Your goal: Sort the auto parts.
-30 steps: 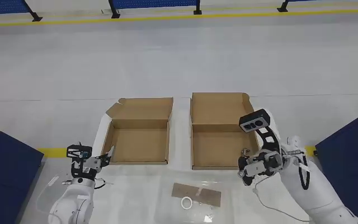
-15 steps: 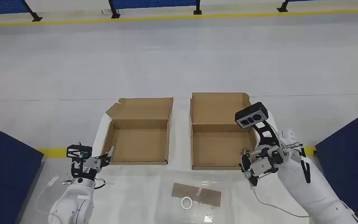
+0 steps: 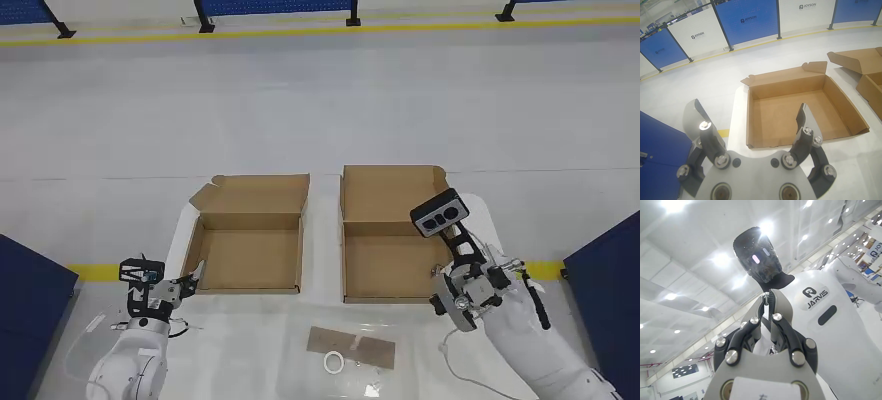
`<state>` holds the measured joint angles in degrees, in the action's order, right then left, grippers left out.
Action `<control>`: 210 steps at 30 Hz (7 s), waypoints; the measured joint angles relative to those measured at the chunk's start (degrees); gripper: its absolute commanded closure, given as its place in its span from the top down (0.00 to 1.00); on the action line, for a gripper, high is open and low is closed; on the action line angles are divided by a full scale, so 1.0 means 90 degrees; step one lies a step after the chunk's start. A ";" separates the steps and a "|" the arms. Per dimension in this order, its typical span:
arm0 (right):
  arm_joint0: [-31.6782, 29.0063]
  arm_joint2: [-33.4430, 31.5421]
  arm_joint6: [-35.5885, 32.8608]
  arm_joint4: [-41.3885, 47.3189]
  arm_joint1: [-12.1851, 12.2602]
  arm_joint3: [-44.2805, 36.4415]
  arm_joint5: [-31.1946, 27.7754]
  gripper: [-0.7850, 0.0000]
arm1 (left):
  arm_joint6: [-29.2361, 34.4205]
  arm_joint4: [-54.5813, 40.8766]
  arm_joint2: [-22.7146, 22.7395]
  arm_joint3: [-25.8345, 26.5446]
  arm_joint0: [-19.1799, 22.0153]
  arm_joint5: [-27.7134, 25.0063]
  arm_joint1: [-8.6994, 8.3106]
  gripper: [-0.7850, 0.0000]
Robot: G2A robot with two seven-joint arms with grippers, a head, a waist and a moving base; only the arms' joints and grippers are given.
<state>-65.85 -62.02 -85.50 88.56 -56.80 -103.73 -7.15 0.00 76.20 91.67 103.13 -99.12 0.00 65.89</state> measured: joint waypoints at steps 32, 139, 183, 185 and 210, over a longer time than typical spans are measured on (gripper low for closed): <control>-0.0319 0.0040 0.0359 0.1825 -0.0514 -0.0271 0.0397 0.00 | 0.0000 0.0000 0.0000 0.0000 0.0000 0.0000 0.0000 1.00; -0.0915 -0.1078 0.1337 0.0215 -0.1325 -0.0328 0.1136 0.00 | 0.0000 0.0000 0.0000 0.0000 0.0000 0.0000 0.0000 1.00; -0.1831 -0.3723 0.0712 -0.3133 -0.0876 -0.0435 0.2302 0.00 | 0.0000 0.0000 0.0000 0.0000 0.0000 0.0000 0.0000 1.00; -0.1844 -0.4005 0.0434 -0.3602 -0.0813 -0.0383 0.2245 0.00 | 0.0000 0.0000 0.0000 0.0000 0.0000 0.0000 0.0000 1.00; -0.1581 -0.4460 -0.0162 -0.8222 -0.0278 -0.1168 0.2560 0.00 | 0.0000 0.0000 0.0000 0.0000 0.0000 0.0000 0.0000 1.00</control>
<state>-80.07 -102.16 -86.96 14.57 -59.30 -114.24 15.89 0.00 76.20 91.67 103.13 -99.12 0.00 65.89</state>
